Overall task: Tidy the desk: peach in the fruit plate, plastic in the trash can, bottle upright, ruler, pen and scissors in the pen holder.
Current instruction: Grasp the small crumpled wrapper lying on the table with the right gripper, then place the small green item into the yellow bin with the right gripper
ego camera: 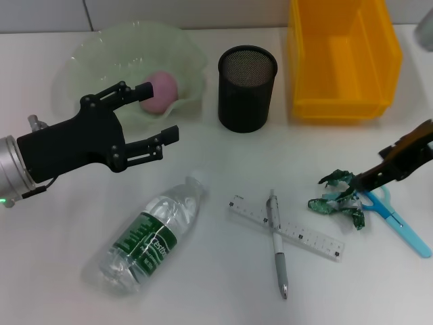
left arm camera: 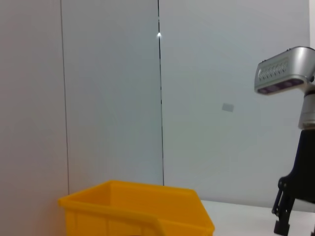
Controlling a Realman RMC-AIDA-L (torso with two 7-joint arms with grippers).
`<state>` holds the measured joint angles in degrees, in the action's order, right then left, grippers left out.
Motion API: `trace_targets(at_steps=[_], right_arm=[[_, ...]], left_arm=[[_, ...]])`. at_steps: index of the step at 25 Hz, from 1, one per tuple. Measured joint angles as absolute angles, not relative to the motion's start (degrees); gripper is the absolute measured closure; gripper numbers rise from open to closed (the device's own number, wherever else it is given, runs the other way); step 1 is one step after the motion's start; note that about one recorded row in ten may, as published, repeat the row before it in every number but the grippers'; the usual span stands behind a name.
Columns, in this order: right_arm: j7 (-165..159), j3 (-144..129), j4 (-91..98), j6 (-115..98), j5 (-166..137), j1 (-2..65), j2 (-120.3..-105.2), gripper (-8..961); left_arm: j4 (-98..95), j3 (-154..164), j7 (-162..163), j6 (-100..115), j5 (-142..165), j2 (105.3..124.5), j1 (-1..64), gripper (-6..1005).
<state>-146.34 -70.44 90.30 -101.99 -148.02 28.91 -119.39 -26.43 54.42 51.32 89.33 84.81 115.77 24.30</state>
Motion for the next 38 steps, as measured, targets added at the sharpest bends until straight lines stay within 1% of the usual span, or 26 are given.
trace_targets(at_steps=[9, 16, 28, 33, 38], right_arm=[[-146.96, -75.44, 84.13, -97.58, -152.13, 30.11, -119.4, 163], [-147.21, -76.87, 80.51, -94.36, -152.24, 30.49, -119.39, 187], [-147.13, -77.96, 70.29, -88.25, -152.06, 33.99, -119.41, 228], [-146.48, -78.18, 69.82, -87.19, -151.96, 34.11, -119.39, 412], [-145.89, -78.2, 69.92, -86.76, -151.5, 33.66, -119.38, 619]], left_arm=[[-26.14, 54.4, 50.97, 89.28, 84.81, 115.85, 23.82, 151], [-26.07, 54.4, 50.28, 89.16, 84.81, 116.1, 23.62, 152], [-26.1, 54.66, 49.82, 89.11, 84.81, 116.28, 23.66, 152], [-26.1, 54.65, 49.82, 89.11, 84.81, 116.28, 23.65, 152], [-26.1, 54.57, 49.81, 88.97, 84.81, 116.28, 23.64, 152]])
